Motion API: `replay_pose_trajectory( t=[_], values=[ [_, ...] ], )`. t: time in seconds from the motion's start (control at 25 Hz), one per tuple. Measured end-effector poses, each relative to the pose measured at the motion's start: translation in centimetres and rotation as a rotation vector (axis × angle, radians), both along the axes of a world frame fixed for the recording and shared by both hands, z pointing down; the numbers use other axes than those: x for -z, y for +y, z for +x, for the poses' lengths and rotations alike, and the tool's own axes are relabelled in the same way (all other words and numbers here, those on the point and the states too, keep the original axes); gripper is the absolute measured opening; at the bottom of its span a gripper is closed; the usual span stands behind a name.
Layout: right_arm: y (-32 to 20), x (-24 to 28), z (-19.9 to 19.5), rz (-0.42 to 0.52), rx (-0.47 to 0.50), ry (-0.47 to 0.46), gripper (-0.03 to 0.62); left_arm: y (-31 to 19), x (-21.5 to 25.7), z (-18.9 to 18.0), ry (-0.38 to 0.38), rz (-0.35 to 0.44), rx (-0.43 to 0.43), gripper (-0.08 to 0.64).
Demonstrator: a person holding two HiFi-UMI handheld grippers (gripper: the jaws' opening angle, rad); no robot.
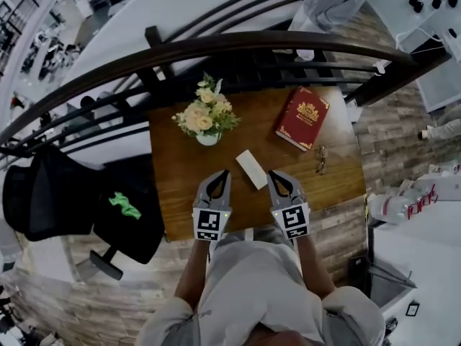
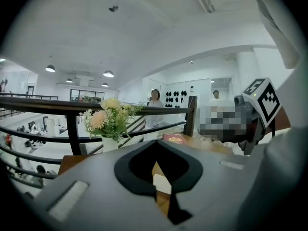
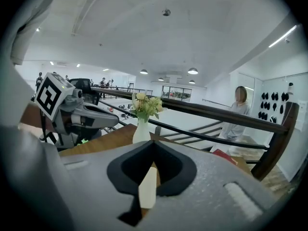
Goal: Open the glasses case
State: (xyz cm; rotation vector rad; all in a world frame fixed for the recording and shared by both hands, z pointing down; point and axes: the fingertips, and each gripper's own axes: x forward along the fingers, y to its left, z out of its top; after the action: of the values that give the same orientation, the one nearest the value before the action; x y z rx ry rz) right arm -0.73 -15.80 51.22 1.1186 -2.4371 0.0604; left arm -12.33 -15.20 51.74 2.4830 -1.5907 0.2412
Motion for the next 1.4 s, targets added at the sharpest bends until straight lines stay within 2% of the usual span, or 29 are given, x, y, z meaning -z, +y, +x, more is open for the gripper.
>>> replay_pose_trajectory(
  t=[0.36, 0.76, 1.4],
  values=[
    [-1.4, -4.8, 0.2, -0.064, 0.024, 0.053, 0.005, -1.9, -4.6, 0.7, -0.007, -0.064, -0.012, 0.020],
    [-2.1, -10.9, 0.6, -0.161, 0.049, 0.133, 0.026, -2.6, -10.9, 2.1, -0.037, -0.189, -0.060, 0.020],
    [-1.3, -20.1, 0.0, -0.298, 0.113, 0.271, 0.201, -3.0, -19.8, 4.7, -0.110, -0.385, -0.149, 0.020]
  ],
)
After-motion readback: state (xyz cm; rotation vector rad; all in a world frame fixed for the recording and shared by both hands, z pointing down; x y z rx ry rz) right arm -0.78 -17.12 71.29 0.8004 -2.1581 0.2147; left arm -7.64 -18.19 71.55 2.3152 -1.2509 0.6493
